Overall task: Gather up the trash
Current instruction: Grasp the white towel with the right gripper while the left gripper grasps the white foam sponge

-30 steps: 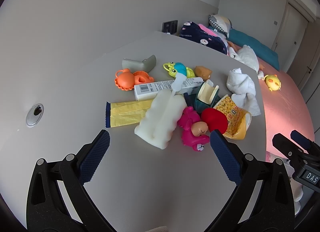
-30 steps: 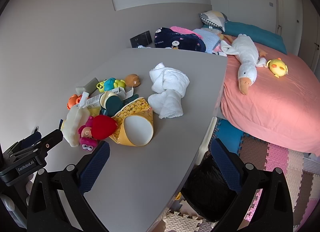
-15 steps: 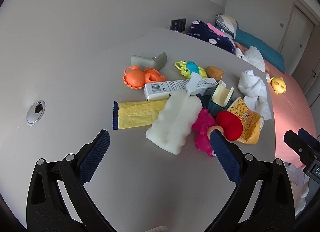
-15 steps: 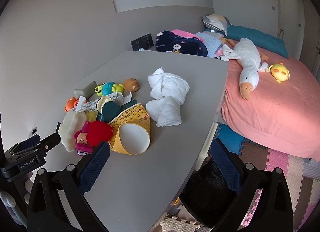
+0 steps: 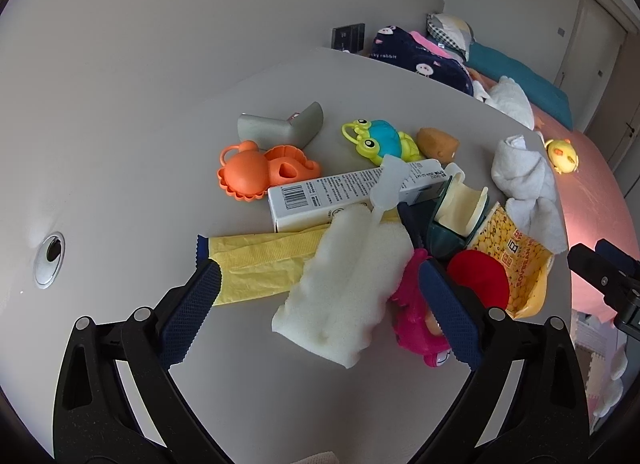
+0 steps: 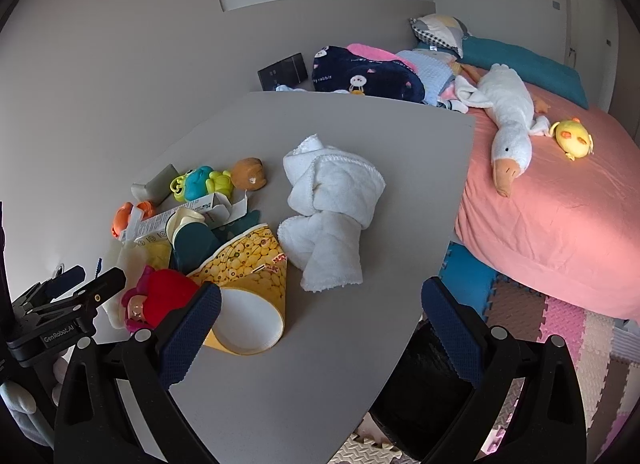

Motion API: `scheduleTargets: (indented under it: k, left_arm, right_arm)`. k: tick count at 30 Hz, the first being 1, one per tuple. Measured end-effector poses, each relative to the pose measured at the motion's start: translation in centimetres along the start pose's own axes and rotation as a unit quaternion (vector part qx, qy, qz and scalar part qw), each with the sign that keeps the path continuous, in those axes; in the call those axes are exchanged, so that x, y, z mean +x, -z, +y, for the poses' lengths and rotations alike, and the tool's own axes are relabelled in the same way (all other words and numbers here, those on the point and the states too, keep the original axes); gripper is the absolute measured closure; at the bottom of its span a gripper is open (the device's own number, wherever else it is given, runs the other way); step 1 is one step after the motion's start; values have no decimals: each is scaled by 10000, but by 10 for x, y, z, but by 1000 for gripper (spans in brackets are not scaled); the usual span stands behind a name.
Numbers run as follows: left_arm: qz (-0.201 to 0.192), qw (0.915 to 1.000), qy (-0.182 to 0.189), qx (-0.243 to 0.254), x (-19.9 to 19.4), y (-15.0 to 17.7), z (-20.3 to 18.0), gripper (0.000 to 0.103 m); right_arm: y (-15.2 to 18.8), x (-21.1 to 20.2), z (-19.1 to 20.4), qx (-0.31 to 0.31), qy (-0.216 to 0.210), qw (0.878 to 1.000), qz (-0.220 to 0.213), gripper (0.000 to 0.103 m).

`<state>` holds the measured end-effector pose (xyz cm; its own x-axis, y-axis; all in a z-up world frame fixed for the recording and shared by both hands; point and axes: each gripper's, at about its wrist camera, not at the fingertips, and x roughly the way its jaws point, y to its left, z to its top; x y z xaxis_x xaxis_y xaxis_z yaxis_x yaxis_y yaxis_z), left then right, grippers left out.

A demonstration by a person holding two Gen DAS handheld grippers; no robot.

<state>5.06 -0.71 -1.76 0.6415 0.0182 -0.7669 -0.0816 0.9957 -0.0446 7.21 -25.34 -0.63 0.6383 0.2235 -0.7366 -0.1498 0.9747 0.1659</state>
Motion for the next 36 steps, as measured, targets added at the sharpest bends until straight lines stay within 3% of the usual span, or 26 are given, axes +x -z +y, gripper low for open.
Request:
scheduleTargets:
  k: [3, 7, 10, 15, 17, 21, 30, 36]
  left_arm:
    - [115, 9999, -63, 37, 10, -2, 1, 13]
    - [343, 9990, 222, -155, 23, -2, 10, 32]
    - [282, 9995, 86, -91, 25, -3, 10, 35]
    - [263, 9996, 44, 57, 27, -3, 8, 38]
    - [215, 9997, 29, 86, 28, -3, 7, 40]
    - [177, 9996, 164, -115, 27, -3, 12, 52]
    - [-90, 9994, 5, -349, 7, -3, 16, 74]
    - [-320, 9989, 11, -344, -13, -6, 16, 78]
  right_arm:
    - [-8, 12, -3, 6, 1, 10000, 38, 3]
    - [-17, 28, -6, -6, 12, 10000, 53, 7]
    - [-21, 39, -8, -20, 33, 10000, 92, 14]
    - [-21, 58, -13, 55, 46, 9994, 346, 52]
    - [-20, 58, -14, 79, 18, 9994, 332, 59]
    - [-18, 58, -19, 202, -136, 9991, 338, 91]
    - [-20, 30, -18, 149, -208, 9997, 22, 96]
    - [-25, 5, -22, 170, -143, 9995, -240, 96]
